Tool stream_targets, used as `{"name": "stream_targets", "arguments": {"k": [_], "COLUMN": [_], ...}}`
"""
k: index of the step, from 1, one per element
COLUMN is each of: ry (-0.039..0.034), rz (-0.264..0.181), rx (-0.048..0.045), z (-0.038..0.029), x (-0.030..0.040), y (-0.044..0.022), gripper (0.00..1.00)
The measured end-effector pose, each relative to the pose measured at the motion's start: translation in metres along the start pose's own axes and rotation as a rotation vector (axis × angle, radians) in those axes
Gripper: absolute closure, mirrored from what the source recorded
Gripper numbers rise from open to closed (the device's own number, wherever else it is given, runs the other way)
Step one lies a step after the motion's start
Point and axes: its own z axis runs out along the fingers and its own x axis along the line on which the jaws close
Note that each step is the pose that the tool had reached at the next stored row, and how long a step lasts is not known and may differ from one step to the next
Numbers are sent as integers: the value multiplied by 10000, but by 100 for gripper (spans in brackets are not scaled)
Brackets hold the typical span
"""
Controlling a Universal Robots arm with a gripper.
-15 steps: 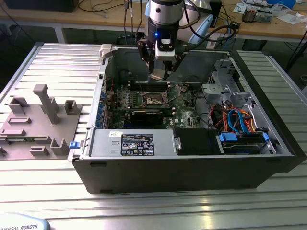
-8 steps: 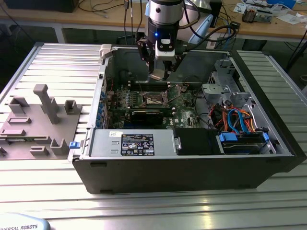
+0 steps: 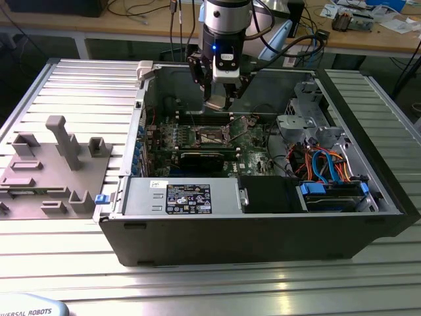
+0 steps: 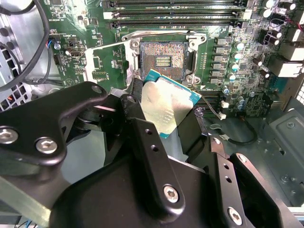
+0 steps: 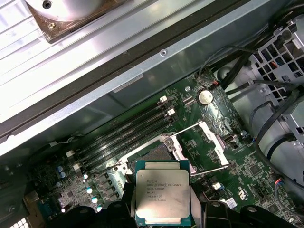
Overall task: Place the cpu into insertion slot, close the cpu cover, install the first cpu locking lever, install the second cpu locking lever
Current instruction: 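Place the cpu into insertion slot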
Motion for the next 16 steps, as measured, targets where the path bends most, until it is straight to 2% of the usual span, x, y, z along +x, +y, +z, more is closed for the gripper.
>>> {"name": "stream_targets", "arguments": {"k": [16], "ry": [-5], "rz": [80], "rx": [-1], "z": [2], "x": [0], "y": [0], "gripper": [46]}}
